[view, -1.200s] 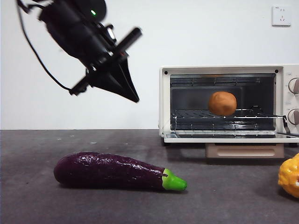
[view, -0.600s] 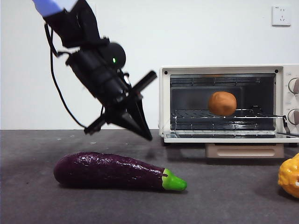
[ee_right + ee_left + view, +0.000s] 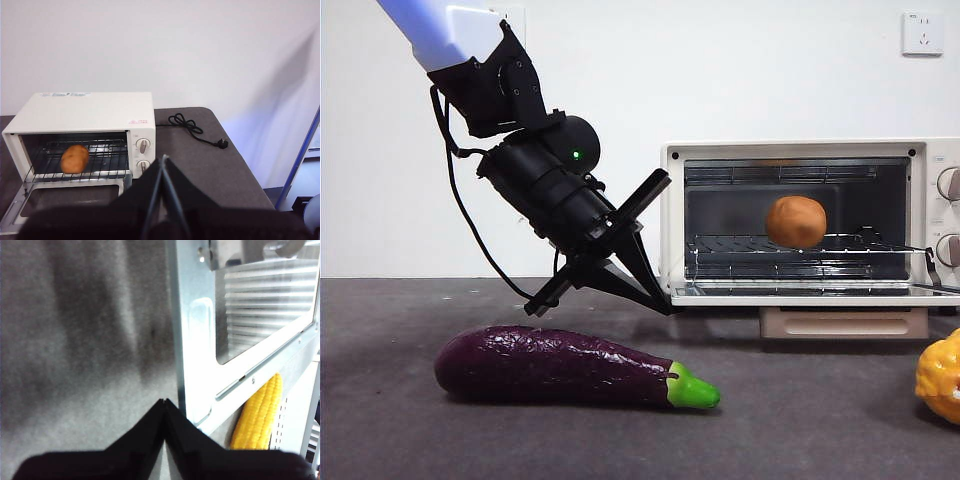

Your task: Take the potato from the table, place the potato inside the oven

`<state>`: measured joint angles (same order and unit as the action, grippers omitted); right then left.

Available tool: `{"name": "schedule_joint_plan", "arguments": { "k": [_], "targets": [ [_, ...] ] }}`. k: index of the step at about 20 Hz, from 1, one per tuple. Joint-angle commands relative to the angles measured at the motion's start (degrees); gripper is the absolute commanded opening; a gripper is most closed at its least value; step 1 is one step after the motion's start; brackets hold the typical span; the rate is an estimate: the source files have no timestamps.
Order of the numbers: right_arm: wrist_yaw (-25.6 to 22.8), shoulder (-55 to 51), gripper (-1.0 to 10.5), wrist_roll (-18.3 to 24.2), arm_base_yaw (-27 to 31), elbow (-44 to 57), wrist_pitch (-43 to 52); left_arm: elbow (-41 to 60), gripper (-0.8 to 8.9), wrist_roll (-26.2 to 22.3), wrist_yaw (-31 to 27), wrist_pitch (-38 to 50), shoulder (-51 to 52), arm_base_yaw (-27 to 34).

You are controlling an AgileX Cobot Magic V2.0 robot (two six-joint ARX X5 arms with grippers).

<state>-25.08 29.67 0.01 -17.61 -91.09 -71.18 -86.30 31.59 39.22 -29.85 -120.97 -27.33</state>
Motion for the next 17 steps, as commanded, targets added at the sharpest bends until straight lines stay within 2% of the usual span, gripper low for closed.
{"name": "schedule_joint_plan", "arguments": {
  "k": [1,6,10,14,17],
  "targets": [
    [0.0,-0.3,-0.1,0.4,0.0,-0.2,0.1,0.2,-0.07,0.7,-0.1,0.8,-1.0,-0.2],
    [0.0,-0.3,-0.1,0.3,0.0,-0.2,-0.5,0.2,-0.07,4.4,4.7,6.4,-1.0,-1.1],
    [0.0,-0.3,-0.1,0.2,0.0,-0.2,-0.9,0.2,-0.07,4.4,5.4,7.1,-1.0,-1.7],
    [0.3,-0.3,-0.1,-1.3,0.0,-0.2,-0.9,0.2,-0.07,6.5,9.6,9.8,-1.0,-1.0],
    [2.6,-0.3,-0.1,-1.5,0.0,-0.2,-0.9,0.2,-0.07,9.0,12.7,13.8,-1.0,-0.7]
  ]
}}
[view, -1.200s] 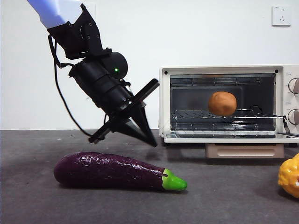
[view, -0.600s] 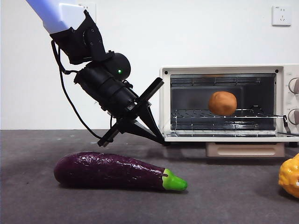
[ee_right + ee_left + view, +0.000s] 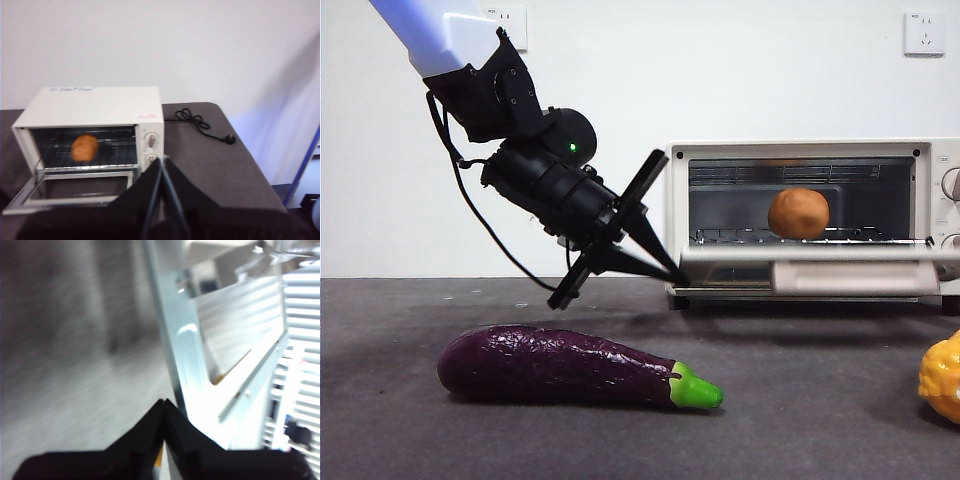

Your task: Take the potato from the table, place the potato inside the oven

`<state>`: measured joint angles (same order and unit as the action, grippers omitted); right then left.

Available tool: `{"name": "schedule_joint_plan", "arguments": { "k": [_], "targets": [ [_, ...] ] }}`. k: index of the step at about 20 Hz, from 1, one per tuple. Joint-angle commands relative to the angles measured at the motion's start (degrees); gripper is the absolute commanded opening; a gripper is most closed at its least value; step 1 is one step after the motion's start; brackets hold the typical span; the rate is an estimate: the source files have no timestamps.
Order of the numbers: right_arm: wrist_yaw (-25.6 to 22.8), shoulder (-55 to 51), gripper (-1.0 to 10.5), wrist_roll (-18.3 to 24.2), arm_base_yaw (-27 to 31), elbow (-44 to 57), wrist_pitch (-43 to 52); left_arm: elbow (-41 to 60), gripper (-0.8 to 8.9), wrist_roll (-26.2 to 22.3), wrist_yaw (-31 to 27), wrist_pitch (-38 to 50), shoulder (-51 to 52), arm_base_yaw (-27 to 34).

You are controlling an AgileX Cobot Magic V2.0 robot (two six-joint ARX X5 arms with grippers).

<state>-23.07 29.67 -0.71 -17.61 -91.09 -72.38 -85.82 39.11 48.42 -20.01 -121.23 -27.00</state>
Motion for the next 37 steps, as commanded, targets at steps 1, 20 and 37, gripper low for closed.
{"name": "schedule_joint_plan", "arguments": {
  "k": [1,20,37],
  "targets": [
    [0.7,-0.3,-0.1,-0.8,0.0,-0.2,0.3,-0.3,-0.07,2.2,4.2,4.9,-0.7,-1.0],
    [2.7,-0.3,0.0,-1.9,0.0,-0.2,-0.9,-14.3,-0.07,8.7,5.1,8.9,-0.7,1.3],
    [2.7,-0.3,0.0,-1.6,0.0,-0.2,-4.8,-18.0,-0.07,-5.0,8.5,-2.1,8.5,1.3]
  ]
}}
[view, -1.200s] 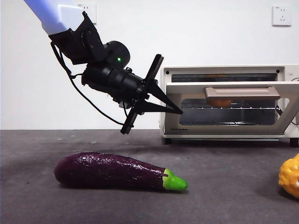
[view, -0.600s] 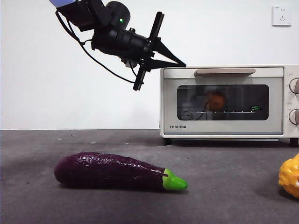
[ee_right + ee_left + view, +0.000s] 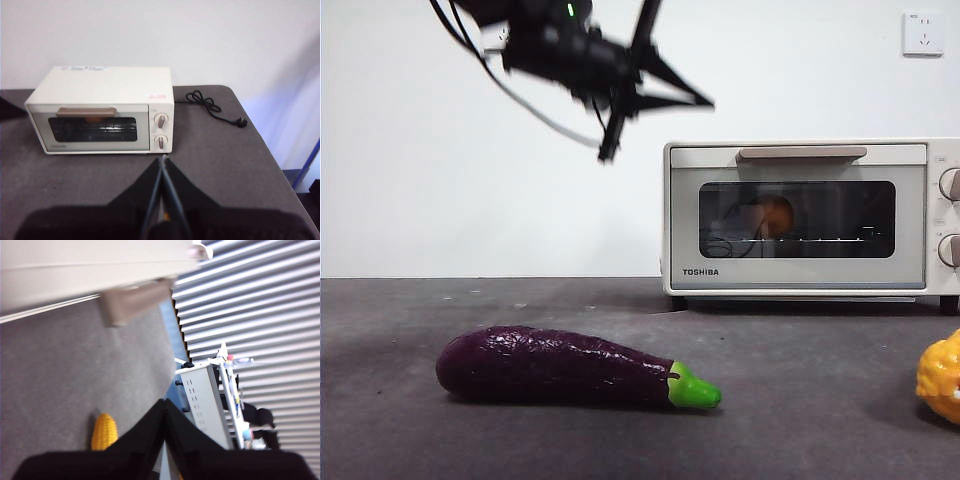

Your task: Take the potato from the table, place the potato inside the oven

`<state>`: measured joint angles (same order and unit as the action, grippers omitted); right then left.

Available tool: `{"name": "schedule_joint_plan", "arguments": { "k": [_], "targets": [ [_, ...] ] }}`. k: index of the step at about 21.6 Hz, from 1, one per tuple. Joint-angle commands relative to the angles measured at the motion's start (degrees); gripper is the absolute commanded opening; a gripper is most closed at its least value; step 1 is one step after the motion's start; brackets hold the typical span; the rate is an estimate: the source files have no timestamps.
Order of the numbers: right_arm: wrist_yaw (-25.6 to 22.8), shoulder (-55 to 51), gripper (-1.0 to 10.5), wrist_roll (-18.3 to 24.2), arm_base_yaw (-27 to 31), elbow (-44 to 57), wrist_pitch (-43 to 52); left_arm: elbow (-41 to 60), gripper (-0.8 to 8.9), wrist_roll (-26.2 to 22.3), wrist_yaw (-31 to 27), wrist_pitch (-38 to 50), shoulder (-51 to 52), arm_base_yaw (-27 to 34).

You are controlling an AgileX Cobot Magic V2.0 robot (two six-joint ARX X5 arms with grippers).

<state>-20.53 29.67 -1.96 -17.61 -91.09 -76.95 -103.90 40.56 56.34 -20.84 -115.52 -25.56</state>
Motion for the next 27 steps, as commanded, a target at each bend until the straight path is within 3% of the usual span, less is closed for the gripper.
{"name": "schedule_joint_plan", "arguments": {
  "k": [1,4,10,14,20,27],
  "targets": [
    [0.1,-0.3,0.0,-0.4,0.0,-0.2,-0.7,0.1,-0.07,-8.2,0.6,-2.4,4.0,-0.1],
    [0.1,-0.3,0.0,-0.4,0.0,-0.1,-1.7,0.1,-0.07,-14.9,-0.8,-7.0,8.1,-0.1],
    [0.2,-0.3,0.0,-1.1,0.0,-0.1,-1.8,0.1,-0.07,-29.4,-20.7,-22.2,19.1,-1.6],
    [0.2,-0.3,0.0,-1.0,0.0,0.0,-1.9,0.1,-0.07,-35.5,-30.4,-29.7,26.6,-3.2],
    [0.2,-0.3,0.0,-1.0,0.0,0.0,-1.9,0.1,-0.07,-37.3,-42.0,-36.6,36.4,-7.6],
    [0.2,-0.3,0.0,-1.1,-0.1,0.0,-1.9,0.1,-0.05,-34.8,-52.1,-40.8,44.9,-14.5]
  ]
}}
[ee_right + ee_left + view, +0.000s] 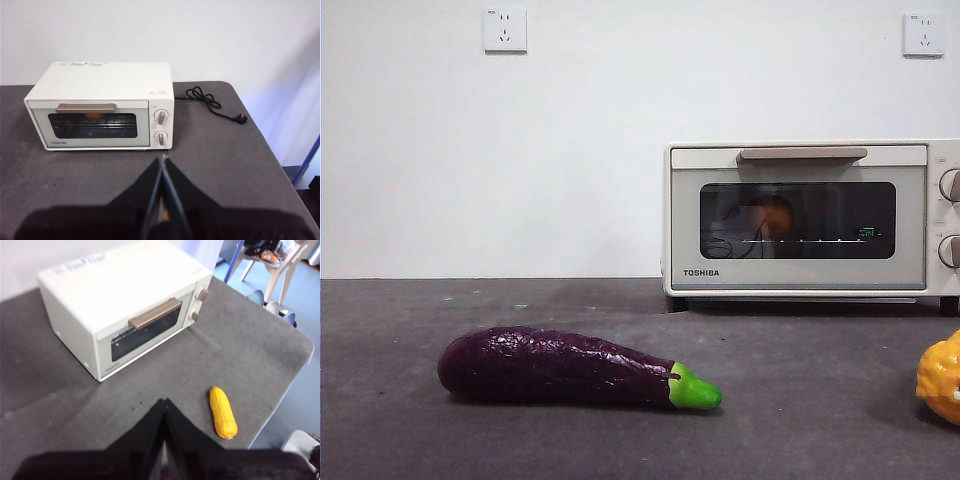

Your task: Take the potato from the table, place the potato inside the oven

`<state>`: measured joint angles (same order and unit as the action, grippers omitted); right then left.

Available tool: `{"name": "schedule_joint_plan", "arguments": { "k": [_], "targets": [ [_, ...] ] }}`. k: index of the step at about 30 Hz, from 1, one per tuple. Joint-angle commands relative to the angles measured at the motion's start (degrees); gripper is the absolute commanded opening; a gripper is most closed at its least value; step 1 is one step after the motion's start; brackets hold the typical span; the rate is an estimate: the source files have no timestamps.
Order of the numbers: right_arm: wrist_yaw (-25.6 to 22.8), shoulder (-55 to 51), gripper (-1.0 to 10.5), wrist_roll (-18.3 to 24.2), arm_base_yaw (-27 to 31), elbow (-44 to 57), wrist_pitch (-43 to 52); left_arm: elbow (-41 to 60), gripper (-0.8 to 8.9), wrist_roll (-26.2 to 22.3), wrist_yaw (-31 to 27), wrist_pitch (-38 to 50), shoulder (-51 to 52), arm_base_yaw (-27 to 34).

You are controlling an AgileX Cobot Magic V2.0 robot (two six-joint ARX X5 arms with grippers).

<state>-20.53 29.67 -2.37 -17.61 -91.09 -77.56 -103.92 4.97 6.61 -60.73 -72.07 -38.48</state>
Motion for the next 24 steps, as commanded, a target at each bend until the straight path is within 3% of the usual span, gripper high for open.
{"name": "schedule_joint_plan", "arguments": {
  "k": [1,10,24],
  "targets": [
    [0.1,-0.3,0.0,-0.6,0.0,0.0,-1.2,0.1,-0.05,0.8,-3.6,-1.5,2.4,-2.5],
    [0.1,-0.2,0.0,-0.6,0.0,0.0,-1.2,0.1,-0.04,0.8,-3.7,-4.4,6.4,-4.5],
    [0.2,-0.2,0.0,-0.6,0.0,0.0,-1.2,0.1,-0.04,0.8,-3.7,-4.3,3.1,-4.5]
  ]
}}
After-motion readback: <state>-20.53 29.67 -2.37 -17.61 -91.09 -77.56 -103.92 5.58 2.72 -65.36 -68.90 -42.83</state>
